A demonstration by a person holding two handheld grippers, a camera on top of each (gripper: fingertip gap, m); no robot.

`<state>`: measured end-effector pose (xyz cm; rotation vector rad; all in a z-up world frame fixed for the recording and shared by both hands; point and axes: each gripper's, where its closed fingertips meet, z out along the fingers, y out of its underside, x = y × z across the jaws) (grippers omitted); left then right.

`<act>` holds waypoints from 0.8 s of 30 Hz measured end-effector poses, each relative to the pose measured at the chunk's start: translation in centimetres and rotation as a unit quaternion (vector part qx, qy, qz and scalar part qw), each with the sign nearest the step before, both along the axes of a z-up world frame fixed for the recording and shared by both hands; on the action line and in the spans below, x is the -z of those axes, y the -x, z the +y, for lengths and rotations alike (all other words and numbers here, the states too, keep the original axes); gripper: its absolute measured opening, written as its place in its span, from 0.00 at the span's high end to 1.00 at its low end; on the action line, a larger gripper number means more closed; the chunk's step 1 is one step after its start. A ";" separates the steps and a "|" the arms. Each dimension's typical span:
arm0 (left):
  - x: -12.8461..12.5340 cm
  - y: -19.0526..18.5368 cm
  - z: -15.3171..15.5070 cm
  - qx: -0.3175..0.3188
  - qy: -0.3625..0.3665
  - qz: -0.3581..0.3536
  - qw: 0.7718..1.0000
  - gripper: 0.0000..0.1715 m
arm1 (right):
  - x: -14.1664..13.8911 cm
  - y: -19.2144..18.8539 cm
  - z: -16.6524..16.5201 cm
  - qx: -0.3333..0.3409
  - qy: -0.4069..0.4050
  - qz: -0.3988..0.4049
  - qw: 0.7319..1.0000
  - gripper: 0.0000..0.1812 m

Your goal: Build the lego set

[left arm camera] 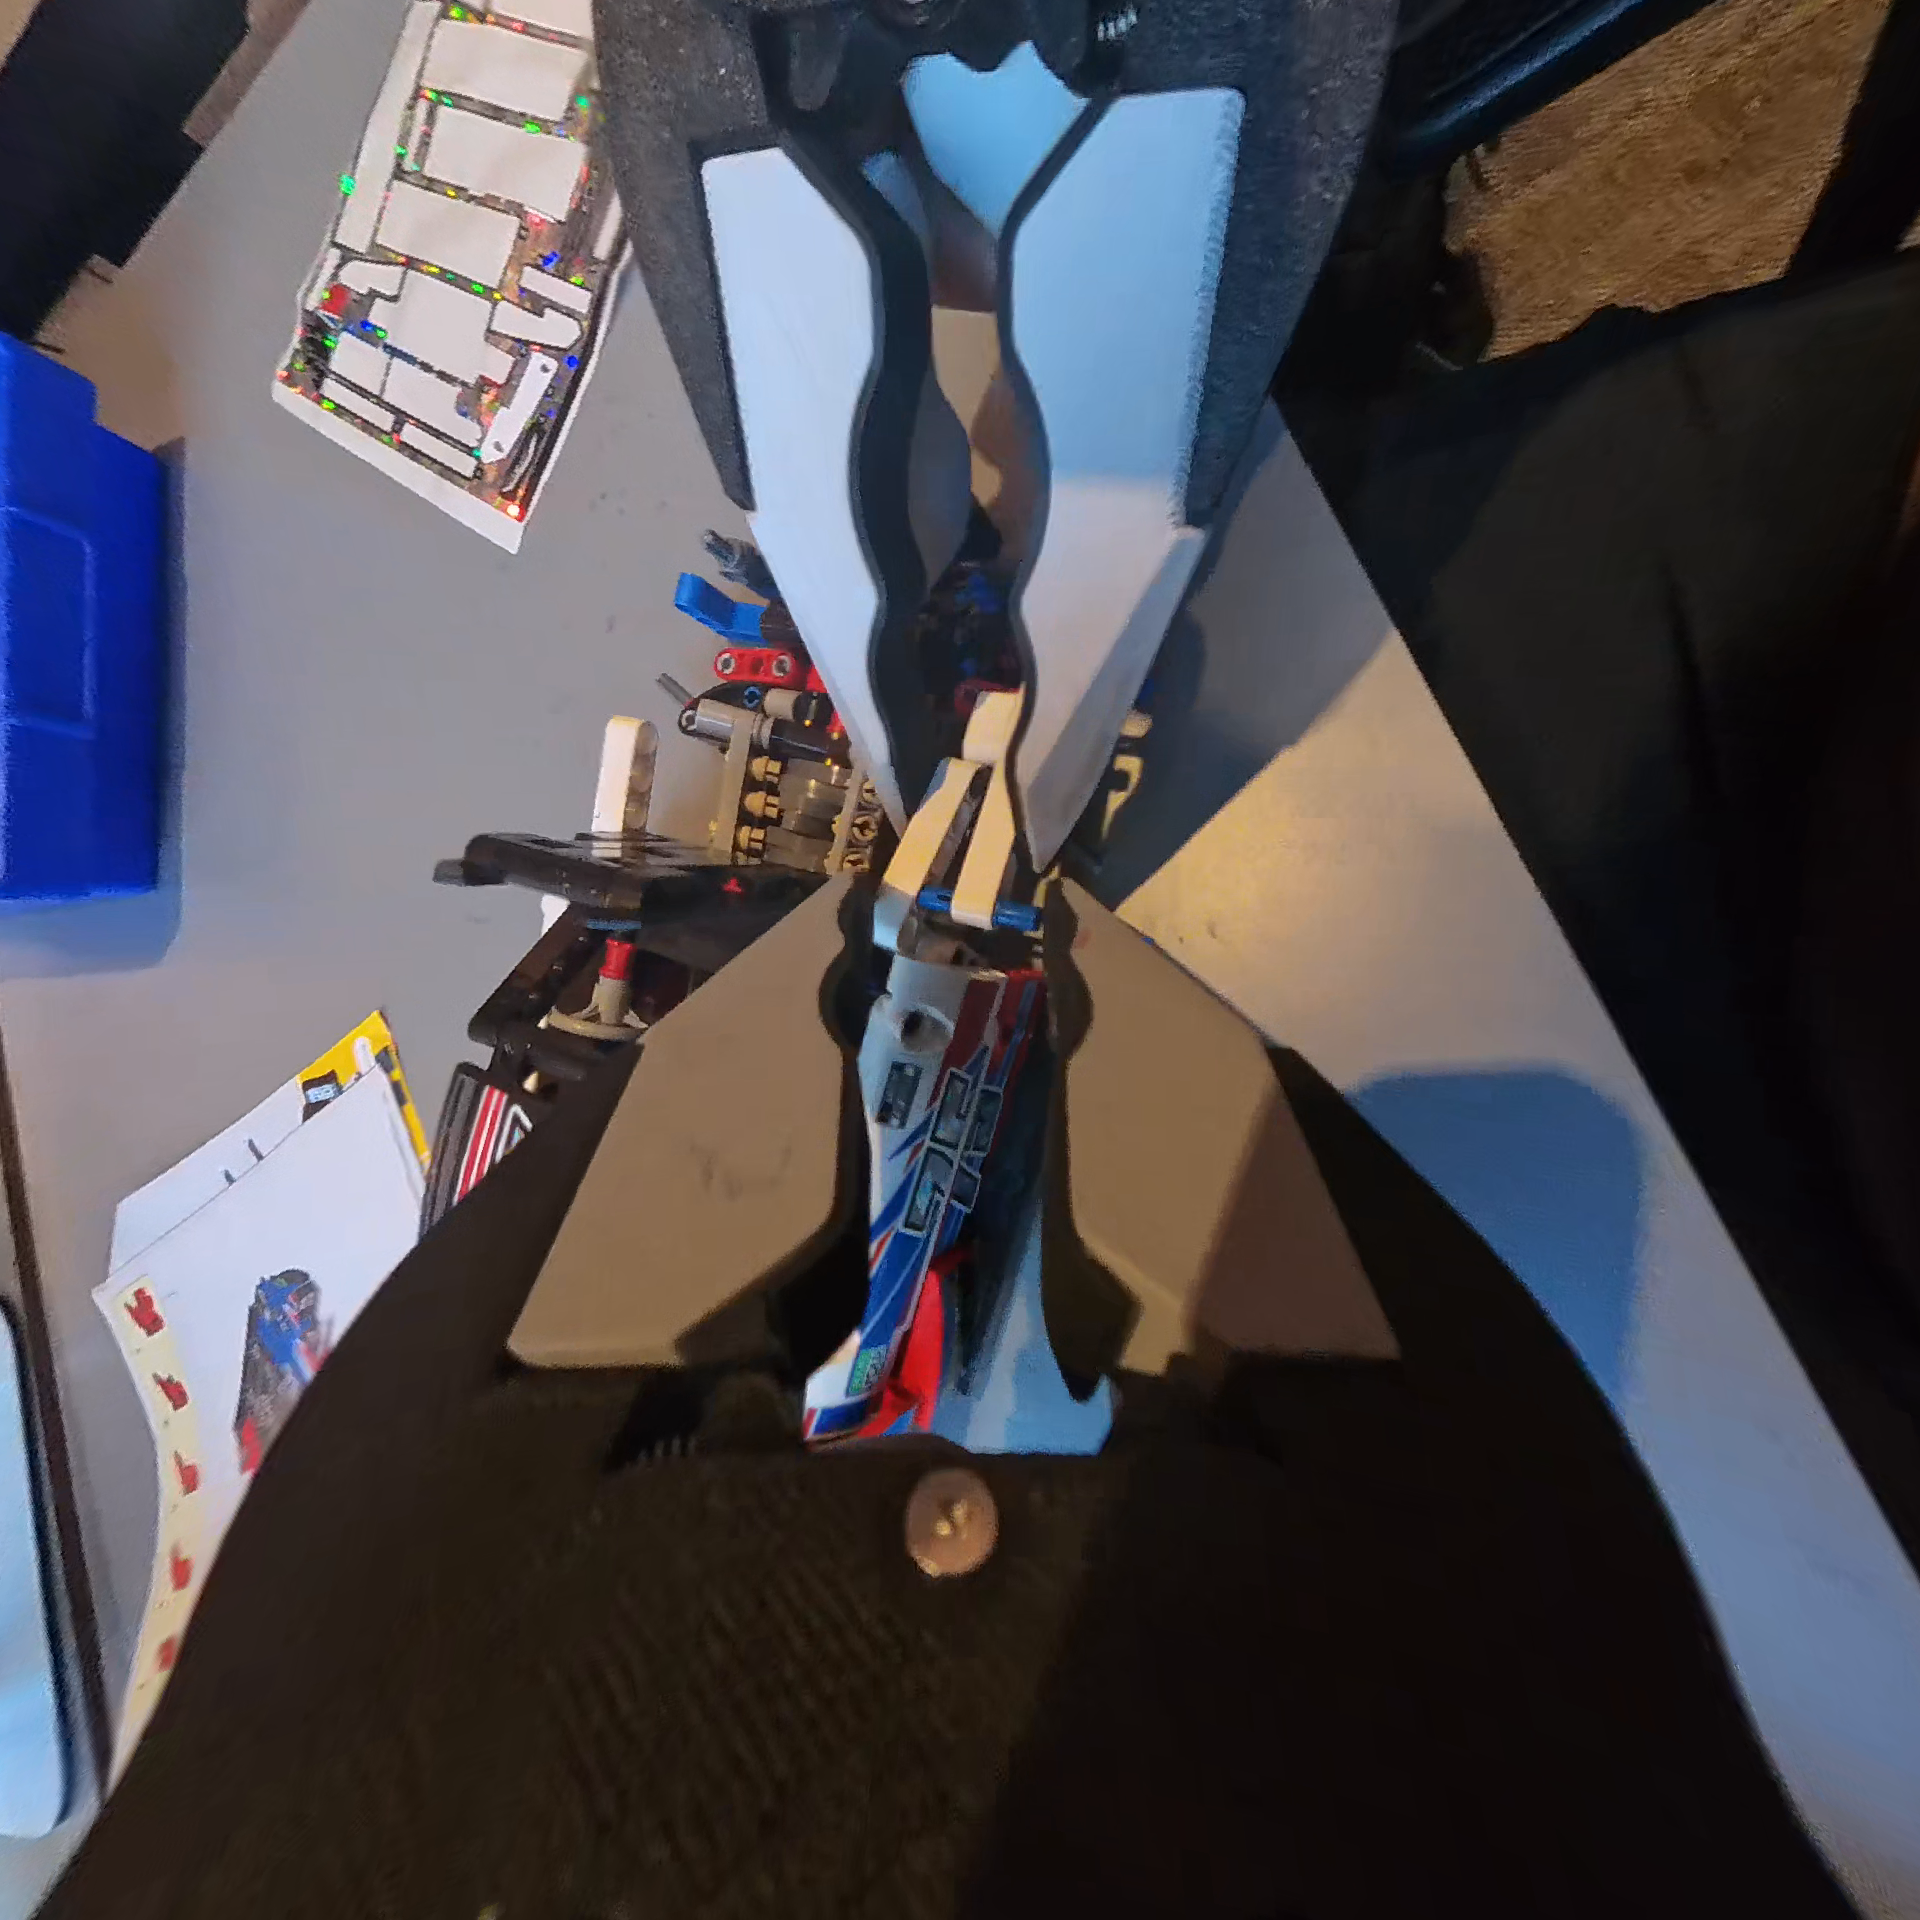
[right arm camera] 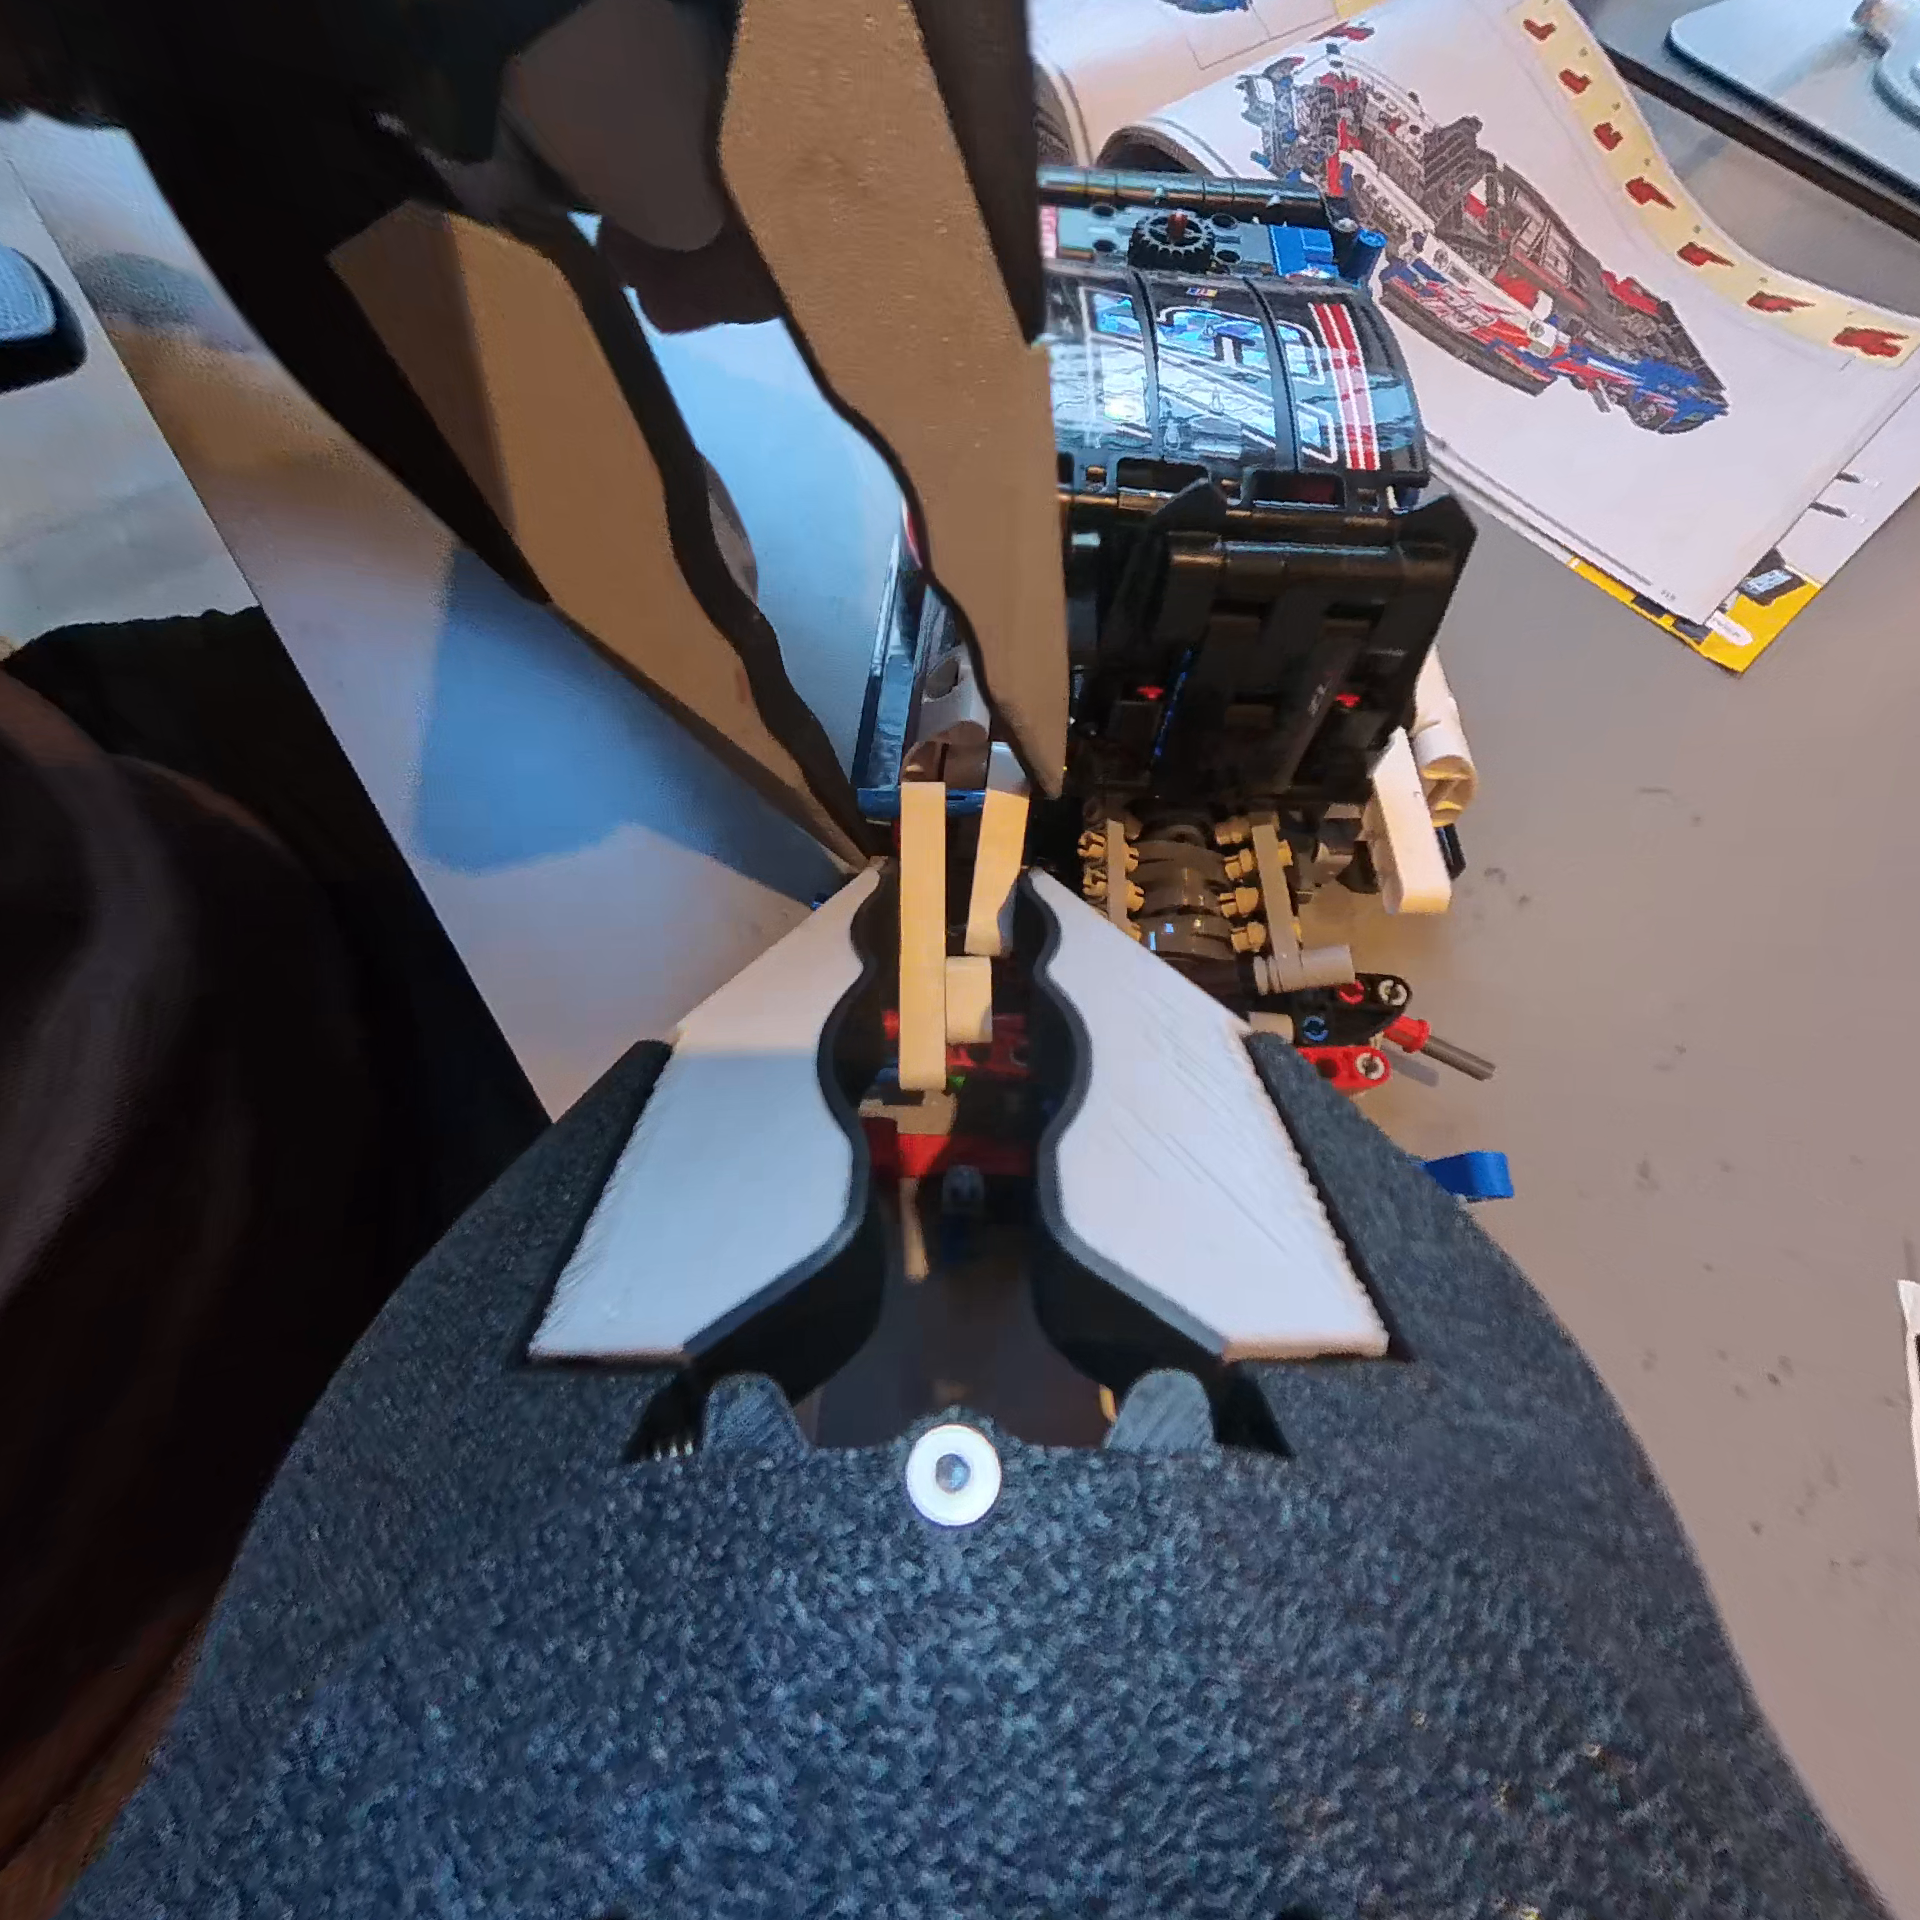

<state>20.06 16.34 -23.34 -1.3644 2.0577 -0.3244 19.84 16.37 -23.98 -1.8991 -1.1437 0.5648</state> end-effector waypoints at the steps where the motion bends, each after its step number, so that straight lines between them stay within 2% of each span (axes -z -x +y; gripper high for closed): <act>1: 0.0 0.0 0.0 0.002 0.012 0.005 1.000 0.83 | 0.0 0.0 0.0 -0.003 -0.006 -0.001 1.000 0.88; 4: -0.1 0.0 -0.1 0.004 0.040 0.025 0.999 0.83 | 0.0 0.0 0.0 -0.008 -0.017 -0.006 1.000 0.88; 11: 0.0 0.2 -0.2 0.007 0.056 0.064 0.996 0.83 | 0.0 0.0 -0.1 -0.008 -0.027 -0.012 1.000 0.88; 16: 0.1 0.2 -0.2 0.013 0.033 0.076 0.996 0.83 | 0.0 0.0 0.0 -0.004 -0.025 -0.008 1.000 0.88; 19: 0.1 0.4 -0.4 0.019 0.052 0.083 0.995 0.80 | 0.0 0.0 0.0 -0.005 -0.016 0.001 1.000 0.88; 24: 0.1 0.4 -0.1 0.041 0.030 0.098 0.994 0.83 | 0.0 0.0 0.0 -0.004 -0.021 -0.004 1.000 0.88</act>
